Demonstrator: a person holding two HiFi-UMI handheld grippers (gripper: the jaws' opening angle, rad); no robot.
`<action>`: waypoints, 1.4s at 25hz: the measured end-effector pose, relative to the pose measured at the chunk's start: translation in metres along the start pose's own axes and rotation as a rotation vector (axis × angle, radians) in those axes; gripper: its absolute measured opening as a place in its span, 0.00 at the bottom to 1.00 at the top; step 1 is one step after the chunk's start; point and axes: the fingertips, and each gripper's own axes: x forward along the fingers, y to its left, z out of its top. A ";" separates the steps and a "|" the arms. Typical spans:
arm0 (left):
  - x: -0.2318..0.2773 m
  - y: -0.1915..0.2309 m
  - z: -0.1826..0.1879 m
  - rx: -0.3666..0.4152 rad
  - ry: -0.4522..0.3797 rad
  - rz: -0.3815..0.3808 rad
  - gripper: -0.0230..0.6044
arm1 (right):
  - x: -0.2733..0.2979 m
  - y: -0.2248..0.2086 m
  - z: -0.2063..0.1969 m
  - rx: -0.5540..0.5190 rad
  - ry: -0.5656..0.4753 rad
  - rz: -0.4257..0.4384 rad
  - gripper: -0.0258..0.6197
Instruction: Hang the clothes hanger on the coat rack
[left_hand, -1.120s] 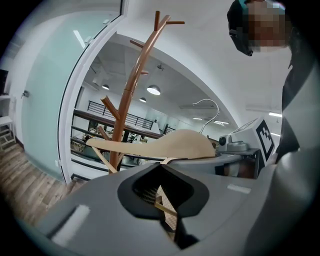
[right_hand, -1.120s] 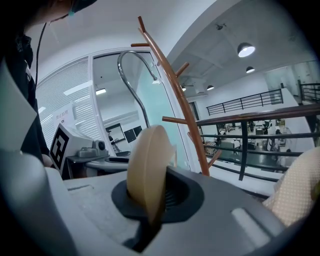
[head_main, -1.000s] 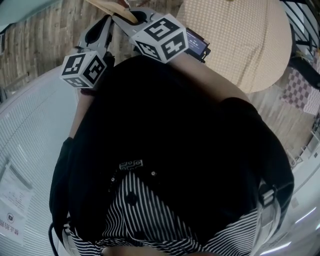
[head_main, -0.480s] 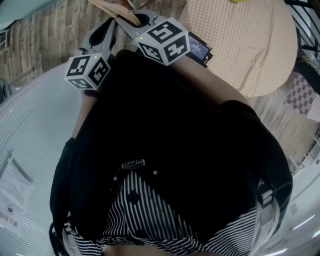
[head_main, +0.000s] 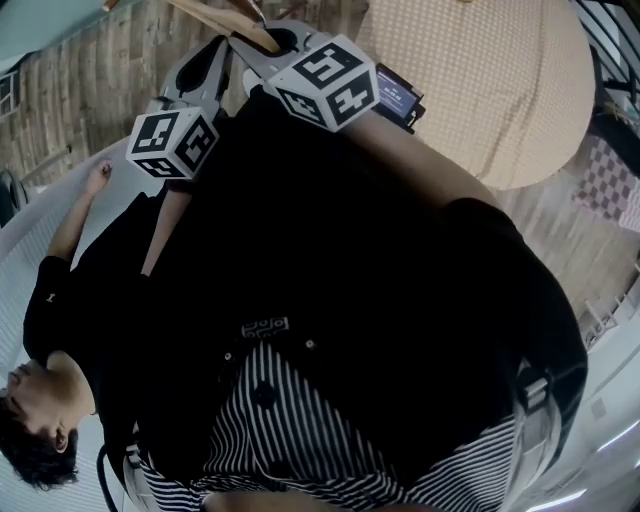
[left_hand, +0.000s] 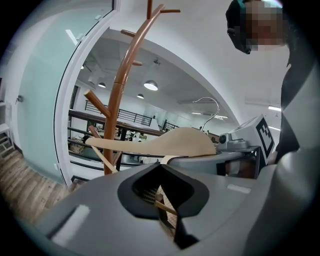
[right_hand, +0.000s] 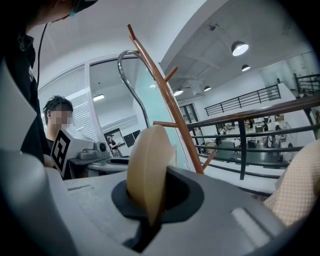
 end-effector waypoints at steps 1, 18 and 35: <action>0.001 0.001 0.001 0.000 -0.009 -0.005 0.04 | 0.000 -0.001 0.001 -0.009 -0.001 -0.006 0.04; 0.027 0.050 0.029 -0.060 -0.039 0.002 0.04 | 0.039 -0.014 0.032 -0.055 0.035 0.022 0.04; 0.031 0.122 0.042 -0.048 0.006 0.013 0.04 | 0.110 -0.014 0.046 -0.077 0.099 0.069 0.04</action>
